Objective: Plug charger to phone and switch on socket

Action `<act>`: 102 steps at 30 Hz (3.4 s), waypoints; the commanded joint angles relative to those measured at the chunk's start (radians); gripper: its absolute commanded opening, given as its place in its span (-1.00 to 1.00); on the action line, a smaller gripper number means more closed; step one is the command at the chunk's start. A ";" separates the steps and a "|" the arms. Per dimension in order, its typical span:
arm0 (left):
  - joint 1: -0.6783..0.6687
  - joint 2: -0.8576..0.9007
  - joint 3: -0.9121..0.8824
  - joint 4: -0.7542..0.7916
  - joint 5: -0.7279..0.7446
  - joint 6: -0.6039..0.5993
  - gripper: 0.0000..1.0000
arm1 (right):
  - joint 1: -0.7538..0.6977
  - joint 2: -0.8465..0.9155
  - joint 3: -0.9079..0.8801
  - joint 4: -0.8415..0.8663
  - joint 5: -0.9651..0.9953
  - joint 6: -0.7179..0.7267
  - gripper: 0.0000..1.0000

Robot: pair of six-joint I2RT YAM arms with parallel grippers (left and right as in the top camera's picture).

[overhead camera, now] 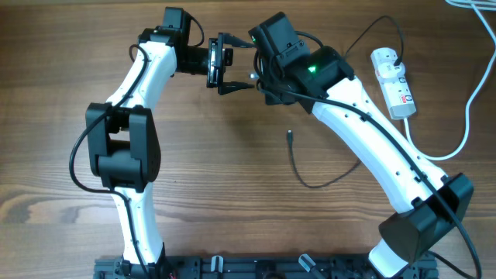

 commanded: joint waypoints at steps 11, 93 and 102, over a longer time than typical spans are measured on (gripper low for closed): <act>-0.023 -0.041 -0.002 0.000 -0.137 -0.032 0.39 | 0.023 -0.015 0.013 0.010 -0.002 -0.001 -0.91; 0.051 -0.127 -0.002 0.058 -0.280 0.857 -0.92 | -0.180 -0.246 -0.311 -0.187 -0.079 -1.575 0.51; 0.081 -0.310 -0.002 -0.182 -0.987 0.885 -0.92 | -0.180 -0.150 -0.533 0.039 -0.217 -1.636 0.74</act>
